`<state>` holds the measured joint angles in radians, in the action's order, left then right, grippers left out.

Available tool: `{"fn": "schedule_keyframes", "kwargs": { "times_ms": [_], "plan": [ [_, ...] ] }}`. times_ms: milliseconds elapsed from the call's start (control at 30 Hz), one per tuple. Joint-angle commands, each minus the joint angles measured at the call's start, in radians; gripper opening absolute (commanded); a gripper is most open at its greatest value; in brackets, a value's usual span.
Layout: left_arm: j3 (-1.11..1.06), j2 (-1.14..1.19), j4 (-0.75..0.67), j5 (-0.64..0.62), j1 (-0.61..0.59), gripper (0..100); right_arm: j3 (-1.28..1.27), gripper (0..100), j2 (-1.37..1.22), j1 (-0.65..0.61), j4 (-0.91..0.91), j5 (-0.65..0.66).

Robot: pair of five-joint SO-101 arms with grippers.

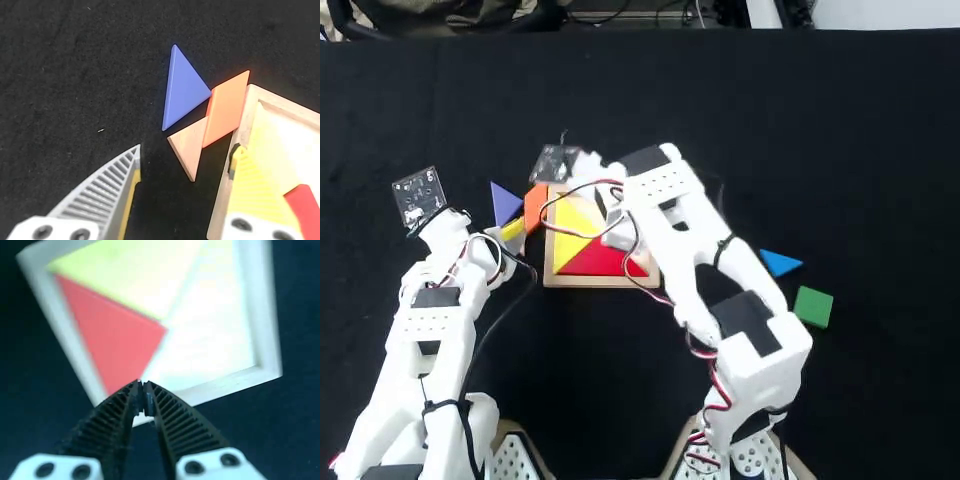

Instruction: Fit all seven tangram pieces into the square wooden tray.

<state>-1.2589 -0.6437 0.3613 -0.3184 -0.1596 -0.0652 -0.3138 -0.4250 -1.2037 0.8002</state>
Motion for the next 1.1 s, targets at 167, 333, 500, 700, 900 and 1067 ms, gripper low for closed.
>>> {"fn": "schedule_keyframes", "kwargs": {
  "times_ms": [167,333,500,700,900,1067],
  "plan": [
    [0.008,0.002,-0.023,0.006,0.001,29,0.117,1.1,-0.157,0.038,0.009,-0.015],
    [0.008,0.002,-0.025,0.006,0.001,29,0.131,1.1,-0.170,0.002,-0.029,-0.014],
    [0.008,0.002,-0.025,0.006,0.001,29,0.174,1.1,-0.170,0.017,-0.023,-0.015],
    [0.008,0.002,-0.025,0.006,0.001,29,0.136,1.1,-0.171,0.066,-0.031,-0.015],
    [0.008,0.002,-0.025,0.006,0.001,29,0.041,1.1,-0.165,0.080,-0.031,0.028],
    [0.008,0.002,-0.025,0.006,0.001,29,0.038,1.1,-0.165,0.138,-0.032,0.041]
  ]
}}
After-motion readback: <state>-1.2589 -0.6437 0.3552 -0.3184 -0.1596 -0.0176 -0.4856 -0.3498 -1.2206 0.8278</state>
